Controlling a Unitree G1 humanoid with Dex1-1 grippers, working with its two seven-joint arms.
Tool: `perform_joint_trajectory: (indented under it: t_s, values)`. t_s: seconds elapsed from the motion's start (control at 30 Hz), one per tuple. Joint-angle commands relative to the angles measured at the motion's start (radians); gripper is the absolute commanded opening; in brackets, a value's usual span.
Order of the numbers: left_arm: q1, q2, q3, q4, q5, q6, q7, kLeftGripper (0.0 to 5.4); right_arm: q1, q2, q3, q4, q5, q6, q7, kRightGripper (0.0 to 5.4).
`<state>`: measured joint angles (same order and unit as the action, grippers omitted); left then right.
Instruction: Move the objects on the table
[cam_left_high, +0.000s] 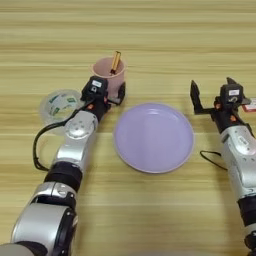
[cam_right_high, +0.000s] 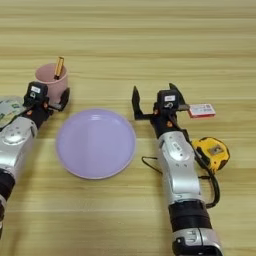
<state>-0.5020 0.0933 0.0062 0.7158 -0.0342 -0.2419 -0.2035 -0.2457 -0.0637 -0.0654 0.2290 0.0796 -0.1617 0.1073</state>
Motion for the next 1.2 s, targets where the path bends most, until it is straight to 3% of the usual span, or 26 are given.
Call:
perform_joint_trajectory:
  t_s: [0.03,0.33,0.9,1.2]
  values:
    - [0.009,-0.009,-0.016,-0.028,0.006,-0.009,-0.024,4.15,0.01,0.006,0.006,-0.023,-0.004,0.02,-0.008,5.4]
    - [0.015,-0.045,-0.048,-0.057,0.01,-0.017,-0.041,4.15,0.011,0.004,0.008,-0.026,-0.003,0.023,-0.007,5.4]
    - [-0.045,-0.003,-0.004,0.108,0.032,-0.049,0.039,4.15,0.014,0.005,0.013,-0.046,0.001,0.032,-0.009,5.4]
    - [-0.055,-0.003,0.001,0.136,0.036,-0.056,0.051,4.15,0.016,0.003,0.013,-0.051,0.002,0.035,-0.007,5.4]
